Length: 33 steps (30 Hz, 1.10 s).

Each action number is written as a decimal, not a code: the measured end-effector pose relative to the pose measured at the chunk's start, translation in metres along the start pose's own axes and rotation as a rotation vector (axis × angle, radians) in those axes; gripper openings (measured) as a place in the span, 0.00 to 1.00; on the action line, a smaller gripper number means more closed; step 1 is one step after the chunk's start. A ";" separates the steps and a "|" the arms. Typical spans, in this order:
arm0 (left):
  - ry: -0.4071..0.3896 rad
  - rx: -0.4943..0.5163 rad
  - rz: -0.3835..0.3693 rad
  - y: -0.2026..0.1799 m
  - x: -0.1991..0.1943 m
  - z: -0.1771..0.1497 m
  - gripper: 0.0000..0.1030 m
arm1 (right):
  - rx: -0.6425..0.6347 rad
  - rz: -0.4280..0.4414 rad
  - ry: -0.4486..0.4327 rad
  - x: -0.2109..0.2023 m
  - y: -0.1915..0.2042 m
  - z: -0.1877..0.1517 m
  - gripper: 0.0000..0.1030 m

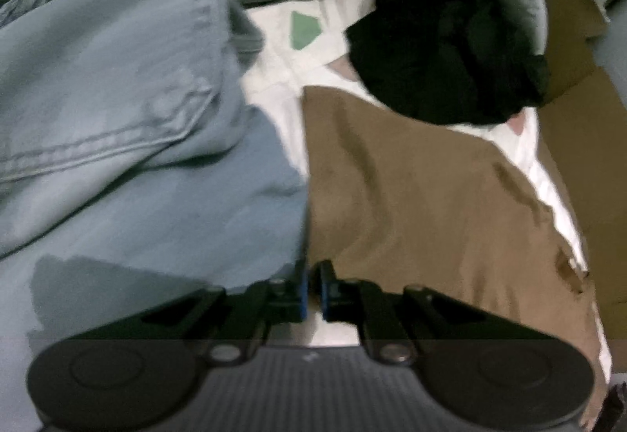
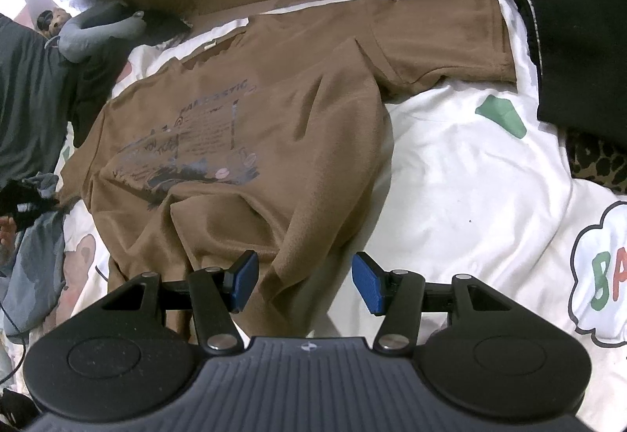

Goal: Fold clothes

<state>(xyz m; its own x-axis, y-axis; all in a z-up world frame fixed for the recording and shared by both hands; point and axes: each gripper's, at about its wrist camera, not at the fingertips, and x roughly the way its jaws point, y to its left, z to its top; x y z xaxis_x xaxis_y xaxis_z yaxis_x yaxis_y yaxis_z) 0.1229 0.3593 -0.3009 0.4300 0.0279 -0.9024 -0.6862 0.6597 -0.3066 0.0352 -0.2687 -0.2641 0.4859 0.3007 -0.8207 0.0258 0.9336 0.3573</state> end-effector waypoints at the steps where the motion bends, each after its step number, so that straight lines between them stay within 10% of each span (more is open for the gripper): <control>1: 0.003 -0.008 0.002 0.002 -0.001 -0.001 0.07 | 0.000 0.003 -0.004 -0.001 0.000 0.000 0.58; 8: -0.037 -0.056 -0.081 0.009 -0.016 0.007 0.27 | 0.007 -0.010 0.010 0.000 -0.005 -0.003 0.58; 29: 0.020 -0.050 -0.190 -0.007 0.041 -0.011 0.37 | -0.010 -0.014 0.033 0.008 0.002 -0.002 0.58; 33: 0.021 -0.033 -0.209 -0.007 0.037 -0.017 0.26 | -0.010 -0.013 0.033 0.009 0.000 -0.002 0.58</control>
<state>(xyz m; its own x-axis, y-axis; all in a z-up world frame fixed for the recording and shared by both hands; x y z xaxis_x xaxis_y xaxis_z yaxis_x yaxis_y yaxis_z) 0.1334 0.3435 -0.3372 0.5530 -0.1233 -0.8240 -0.6020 0.6245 -0.4975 0.0379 -0.2654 -0.2721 0.4561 0.2949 -0.8396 0.0231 0.9393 0.3424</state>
